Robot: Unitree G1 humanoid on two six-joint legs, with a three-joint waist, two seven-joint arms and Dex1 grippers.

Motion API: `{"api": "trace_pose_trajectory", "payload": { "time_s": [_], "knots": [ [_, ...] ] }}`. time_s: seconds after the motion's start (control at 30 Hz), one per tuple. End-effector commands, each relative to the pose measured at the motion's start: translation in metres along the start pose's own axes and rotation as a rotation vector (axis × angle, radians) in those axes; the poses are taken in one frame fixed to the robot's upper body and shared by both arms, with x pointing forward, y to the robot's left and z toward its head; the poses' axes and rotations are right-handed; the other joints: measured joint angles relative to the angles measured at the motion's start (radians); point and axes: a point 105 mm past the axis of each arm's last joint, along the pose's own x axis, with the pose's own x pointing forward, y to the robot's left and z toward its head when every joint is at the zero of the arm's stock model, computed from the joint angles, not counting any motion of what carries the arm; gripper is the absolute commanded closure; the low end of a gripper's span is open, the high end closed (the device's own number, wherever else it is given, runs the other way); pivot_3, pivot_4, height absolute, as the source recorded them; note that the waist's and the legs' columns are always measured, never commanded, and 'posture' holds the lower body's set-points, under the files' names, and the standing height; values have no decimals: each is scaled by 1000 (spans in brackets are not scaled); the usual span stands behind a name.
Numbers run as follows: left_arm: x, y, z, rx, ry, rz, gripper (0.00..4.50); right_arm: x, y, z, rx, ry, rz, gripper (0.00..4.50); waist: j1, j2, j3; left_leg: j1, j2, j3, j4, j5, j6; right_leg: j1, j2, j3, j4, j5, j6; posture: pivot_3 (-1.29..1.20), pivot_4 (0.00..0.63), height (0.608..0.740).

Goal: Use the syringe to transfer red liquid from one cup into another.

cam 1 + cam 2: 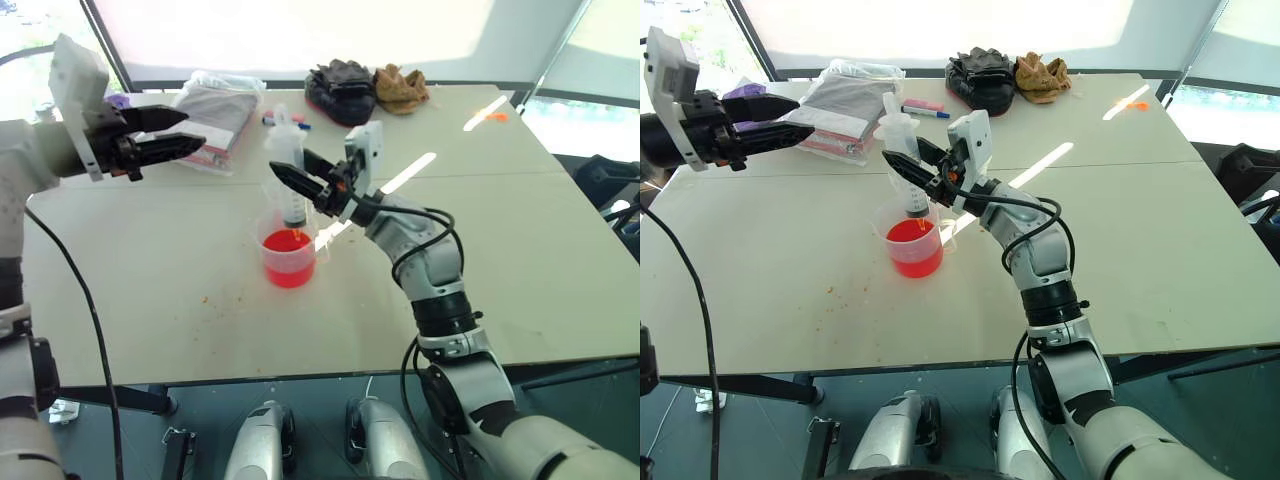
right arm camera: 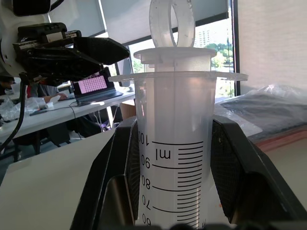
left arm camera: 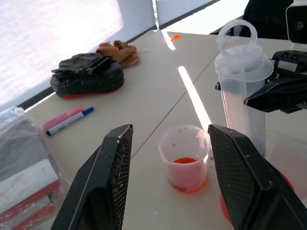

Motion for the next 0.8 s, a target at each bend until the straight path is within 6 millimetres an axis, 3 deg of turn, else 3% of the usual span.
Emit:
{"api": "trace_pose_trajectory", "payload": {
  "time_s": [0.03, 0.8],
  "knots": [
    [1, -2, 18, 66, -37, -13, 1915, 4, 6, 3, -43, -47, 11, 3040, 0, 0, 0, 0, 0, 0, 0, 0, 0, 0, 0, 0, 0, 0, 0, 0, 150, 740],
    [57, -12, 18, 185, -27, -227, 1915, 2, 19, -12, -50, -25, 23, 3040, 1, 0, 0, 0, -1, 0, 1, 0, 0, 0, 1, 0, 0, 0, 0, 0, 150, 740]
  ]
}}
